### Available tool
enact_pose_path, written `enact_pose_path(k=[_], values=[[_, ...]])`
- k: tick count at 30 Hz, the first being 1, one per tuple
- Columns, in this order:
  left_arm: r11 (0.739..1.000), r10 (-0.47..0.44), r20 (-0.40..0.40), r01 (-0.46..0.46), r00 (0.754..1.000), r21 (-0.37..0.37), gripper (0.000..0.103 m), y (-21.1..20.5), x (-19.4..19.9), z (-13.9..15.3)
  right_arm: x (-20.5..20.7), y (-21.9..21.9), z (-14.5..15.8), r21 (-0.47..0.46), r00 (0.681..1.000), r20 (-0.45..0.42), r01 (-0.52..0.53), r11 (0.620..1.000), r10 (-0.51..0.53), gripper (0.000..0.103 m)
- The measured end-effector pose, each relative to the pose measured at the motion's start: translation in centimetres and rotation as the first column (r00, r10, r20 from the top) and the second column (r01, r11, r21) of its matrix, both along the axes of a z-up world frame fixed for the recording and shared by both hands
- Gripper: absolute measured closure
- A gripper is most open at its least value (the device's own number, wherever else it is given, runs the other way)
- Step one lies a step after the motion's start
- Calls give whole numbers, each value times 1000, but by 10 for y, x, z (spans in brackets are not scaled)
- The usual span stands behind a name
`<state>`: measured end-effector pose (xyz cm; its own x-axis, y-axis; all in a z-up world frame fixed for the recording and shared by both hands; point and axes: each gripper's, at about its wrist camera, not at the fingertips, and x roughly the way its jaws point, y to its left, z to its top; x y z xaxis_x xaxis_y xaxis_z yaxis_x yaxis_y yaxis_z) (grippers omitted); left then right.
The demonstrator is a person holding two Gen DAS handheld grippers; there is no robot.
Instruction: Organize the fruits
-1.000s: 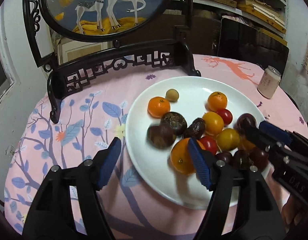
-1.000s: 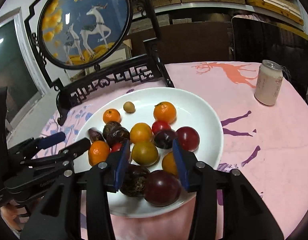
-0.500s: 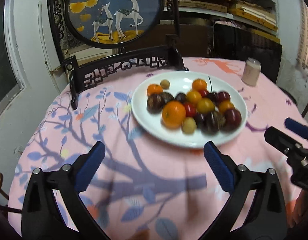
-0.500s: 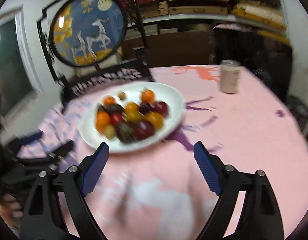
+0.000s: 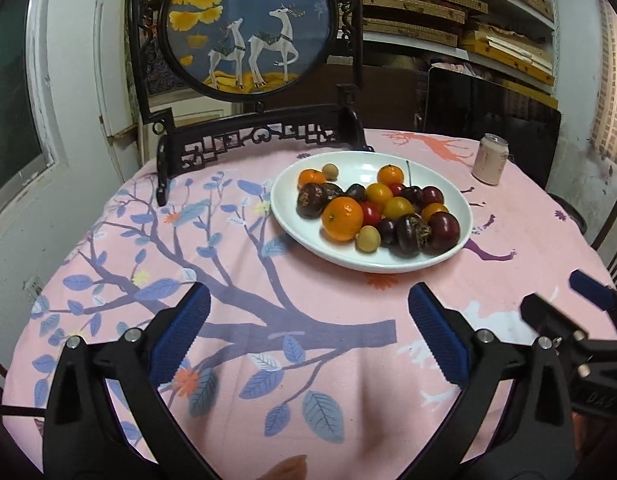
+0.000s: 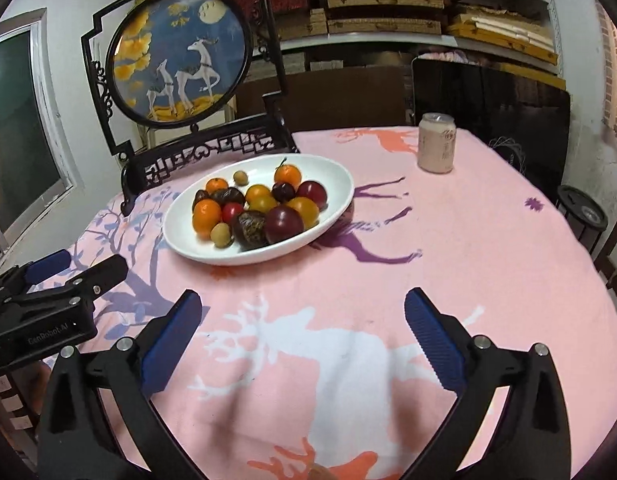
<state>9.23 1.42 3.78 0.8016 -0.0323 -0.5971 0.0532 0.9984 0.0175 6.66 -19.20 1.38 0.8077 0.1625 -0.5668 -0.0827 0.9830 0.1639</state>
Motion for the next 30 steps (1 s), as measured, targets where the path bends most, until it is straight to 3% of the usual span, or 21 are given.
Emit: enact_pose_path(k=[6,30], values=[[999,-39,-6,40,999,32,2,-11,-2,-3,-5,12,0,-50,1000,10,-24,998,25,1],[998,-43,1,43,999,48,2,-13,-2,-3,-5,9,-2,-30,1000,-8,-26,999,26,1]])
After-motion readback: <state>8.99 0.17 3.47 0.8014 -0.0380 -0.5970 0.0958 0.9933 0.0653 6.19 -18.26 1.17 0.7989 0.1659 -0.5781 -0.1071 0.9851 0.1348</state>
